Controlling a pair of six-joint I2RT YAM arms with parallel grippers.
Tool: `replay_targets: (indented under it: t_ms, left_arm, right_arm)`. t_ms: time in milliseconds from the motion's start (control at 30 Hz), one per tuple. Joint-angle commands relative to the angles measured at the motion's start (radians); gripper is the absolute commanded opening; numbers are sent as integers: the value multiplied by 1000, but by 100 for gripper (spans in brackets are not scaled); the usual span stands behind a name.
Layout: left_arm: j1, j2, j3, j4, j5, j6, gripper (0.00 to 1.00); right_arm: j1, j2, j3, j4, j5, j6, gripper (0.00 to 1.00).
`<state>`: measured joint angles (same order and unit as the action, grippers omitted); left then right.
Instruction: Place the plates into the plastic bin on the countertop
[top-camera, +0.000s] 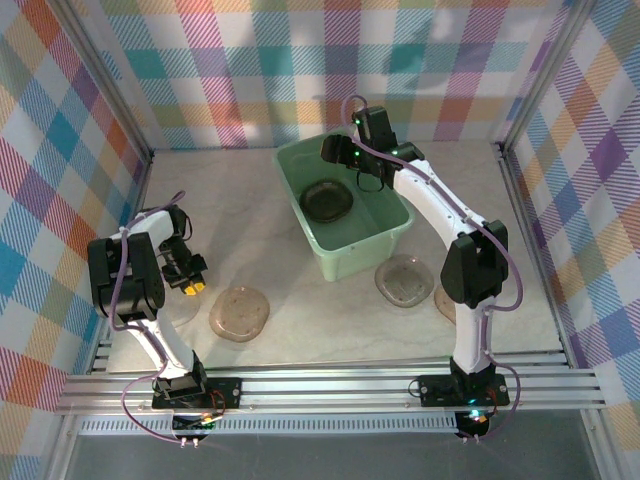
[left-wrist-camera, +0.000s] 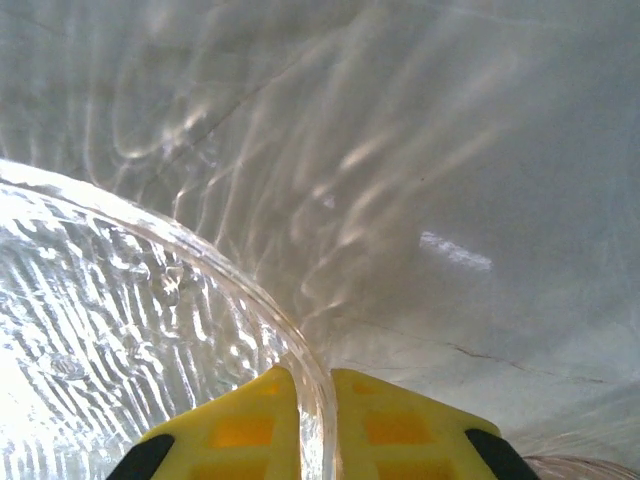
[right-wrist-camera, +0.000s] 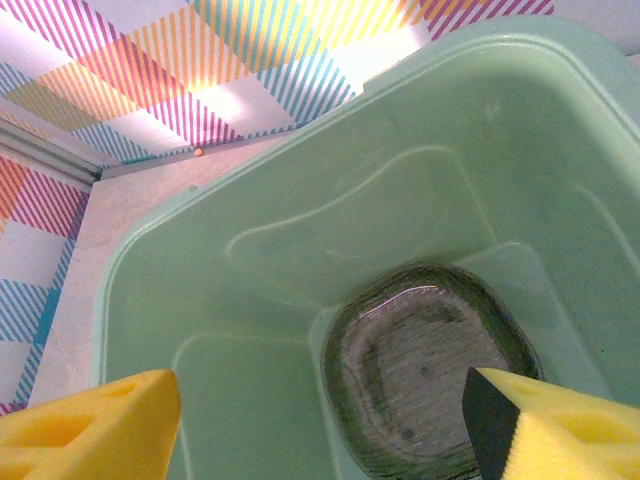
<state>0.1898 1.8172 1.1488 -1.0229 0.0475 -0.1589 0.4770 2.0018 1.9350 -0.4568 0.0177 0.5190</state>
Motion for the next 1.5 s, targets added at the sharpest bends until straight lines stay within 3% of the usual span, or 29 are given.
replay_targets:
  t_ms: [0,233,667,1133,1467]
  left_arm:
    - [-12,-13,15,0,71,21,9]
    - [-27,-73,32,-3,100,5,0]
    - [-53,-152,196,-16,127,-57,0]
    - [-81,-254,333,98,174,-228,0]
    - [-126,-302,407,252,173,-447,0]
  right_arm:
    - [-3,-31,-5,14,9,20,75]
    - [-3,-25,7,10,-2,29,75]
    - [-3,17,95,2,-74,-9,78]
    - [25,85,254,37,-338,-162,71]
    - [127,113,331,45,-557,-455,59]
